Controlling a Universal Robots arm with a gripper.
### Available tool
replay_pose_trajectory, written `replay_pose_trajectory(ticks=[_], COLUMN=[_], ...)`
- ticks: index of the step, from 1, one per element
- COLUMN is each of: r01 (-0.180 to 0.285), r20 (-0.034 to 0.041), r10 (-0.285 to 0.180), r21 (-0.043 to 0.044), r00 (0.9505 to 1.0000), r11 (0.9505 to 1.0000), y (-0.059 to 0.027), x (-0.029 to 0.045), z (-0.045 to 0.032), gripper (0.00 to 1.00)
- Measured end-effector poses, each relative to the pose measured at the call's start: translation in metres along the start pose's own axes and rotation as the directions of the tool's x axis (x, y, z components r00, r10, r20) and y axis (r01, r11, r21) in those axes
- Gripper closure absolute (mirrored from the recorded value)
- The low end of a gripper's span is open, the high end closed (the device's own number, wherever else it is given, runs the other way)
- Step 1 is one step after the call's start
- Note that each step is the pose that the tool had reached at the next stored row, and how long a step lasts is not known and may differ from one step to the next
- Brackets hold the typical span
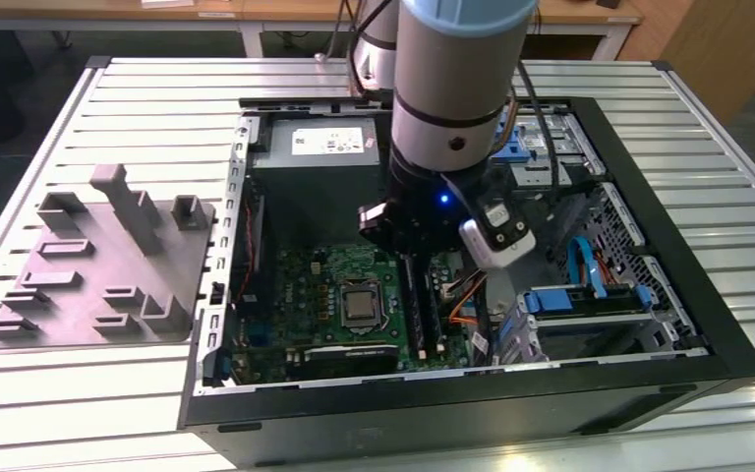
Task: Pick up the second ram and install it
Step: 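Insert the second ram into the second slot, then press down the second ram until it locks into place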
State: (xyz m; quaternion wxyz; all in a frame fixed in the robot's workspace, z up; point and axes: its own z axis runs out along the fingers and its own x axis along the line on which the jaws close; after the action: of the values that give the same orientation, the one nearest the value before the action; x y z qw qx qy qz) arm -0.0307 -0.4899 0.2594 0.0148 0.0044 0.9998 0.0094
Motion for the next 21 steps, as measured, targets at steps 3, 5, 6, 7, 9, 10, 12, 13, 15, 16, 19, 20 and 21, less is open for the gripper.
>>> replay_pose_trajectory(ticks=[3,5,6,7,9,10,12,13,15,16,19,20,21], r01=[0.000,0.000,0.000,0.000,0.000,0.000,0.000,0.000,0.000,0.000,0.000,0.000,0.000], r20=[0.0000,0.0000,0.0000,-0.0001,0.0000,0.0000,0.0000,0.0000,0.0000,0.0000,0.0000,0.0000,0.0000], r10=[0.000,0.000,0.000,0.000,0.000,0.000,0.000,0.000,0.000,0.000,0.000,0.000,0.000], r21=[0.0000,0.0001,0.0001,0.0001,0.0001,0.0001,0.0001,0.0001,0.0001,0.0001,0.0001,0.0001,0.0001], r00=[1.0000,1.0000,1.0000,1.0000,1.0000,1.0000,1.0000,1.0000,1.0000,1.0000,1.0000,1.0000,1.0000], r11=[1.0000,1.0000,1.0000,1.0000,1.0000,1.0000,1.0000,1.0000,1.0000,1.0000,1.0000,1.0000,1.0000], y=[0.0001,0.0001,0.0001,0.0001,0.0001,0.0001,0.0001,0.0001,0.0001,0.0001,0.0001,0.0001,0.0001], x=[-0.0002,-0.0002,-0.0002,-0.0002,-0.0002,-0.0002,-0.0002,-0.0002,-0.0002,-0.0002,-0.0002,-0.0002,-0.0002], z=[-0.0051,-0.0055,-0.0059,-0.0059,-0.0060,-0.0060,-0.0060,-0.0060,-0.0060,-0.0061,-0.0061,-0.0061,-0.0062], gripper=[0.82,0.82,0.82,0.82,0.82,0.82,0.82,0.82,0.82,0.82,0.89,0.90,0.90])
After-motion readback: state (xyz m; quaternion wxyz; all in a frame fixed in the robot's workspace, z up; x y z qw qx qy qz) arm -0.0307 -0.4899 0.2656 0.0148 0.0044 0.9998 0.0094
